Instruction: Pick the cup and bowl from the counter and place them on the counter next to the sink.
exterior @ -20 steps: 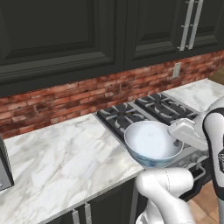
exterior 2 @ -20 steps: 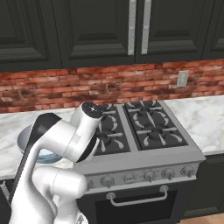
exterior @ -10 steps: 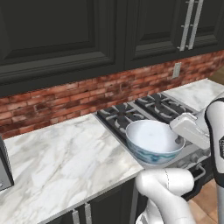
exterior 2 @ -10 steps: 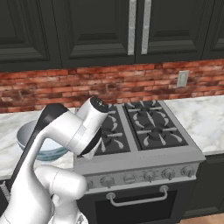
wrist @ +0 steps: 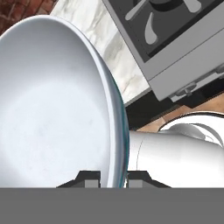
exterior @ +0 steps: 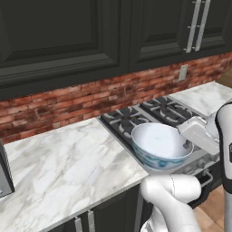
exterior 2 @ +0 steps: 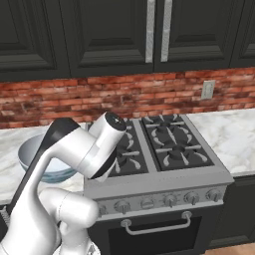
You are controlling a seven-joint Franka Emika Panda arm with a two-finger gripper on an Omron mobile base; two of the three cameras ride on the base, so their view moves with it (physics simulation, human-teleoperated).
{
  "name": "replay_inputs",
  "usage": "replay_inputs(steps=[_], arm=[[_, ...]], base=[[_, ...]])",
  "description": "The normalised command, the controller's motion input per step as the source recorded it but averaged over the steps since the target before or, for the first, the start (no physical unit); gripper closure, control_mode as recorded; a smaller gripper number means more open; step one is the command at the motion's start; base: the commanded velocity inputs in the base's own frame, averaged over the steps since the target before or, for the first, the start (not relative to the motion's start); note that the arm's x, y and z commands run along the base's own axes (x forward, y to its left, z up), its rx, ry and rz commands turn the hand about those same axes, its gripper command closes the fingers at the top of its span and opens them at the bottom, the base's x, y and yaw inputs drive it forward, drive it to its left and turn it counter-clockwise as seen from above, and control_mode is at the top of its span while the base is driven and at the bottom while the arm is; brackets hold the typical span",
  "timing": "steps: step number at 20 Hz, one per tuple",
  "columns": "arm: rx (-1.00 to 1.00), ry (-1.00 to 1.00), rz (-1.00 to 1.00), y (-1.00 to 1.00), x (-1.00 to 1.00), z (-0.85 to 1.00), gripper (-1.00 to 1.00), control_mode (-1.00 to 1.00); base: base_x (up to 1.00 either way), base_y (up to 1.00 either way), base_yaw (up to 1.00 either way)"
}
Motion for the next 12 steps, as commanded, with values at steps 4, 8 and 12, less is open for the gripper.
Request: replay_inputs(steps=[4, 8, 12], arm=[[0.0, 0.0, 0.0, 0.0, 0.0, 0.0, 1.0, -1.0], [0.0, 0.0, 0.0, 0.0, -0.04, 0.0, 1.0, -1.0], [0.0, 0.0, 0.0, 0.0, -0.01, 0.0, 1.0, 1.0]], base=[[0.0, 0.0, 0.0], [0.0, 0.0, 0.0], [-0.01, 0.0, 0.0]])
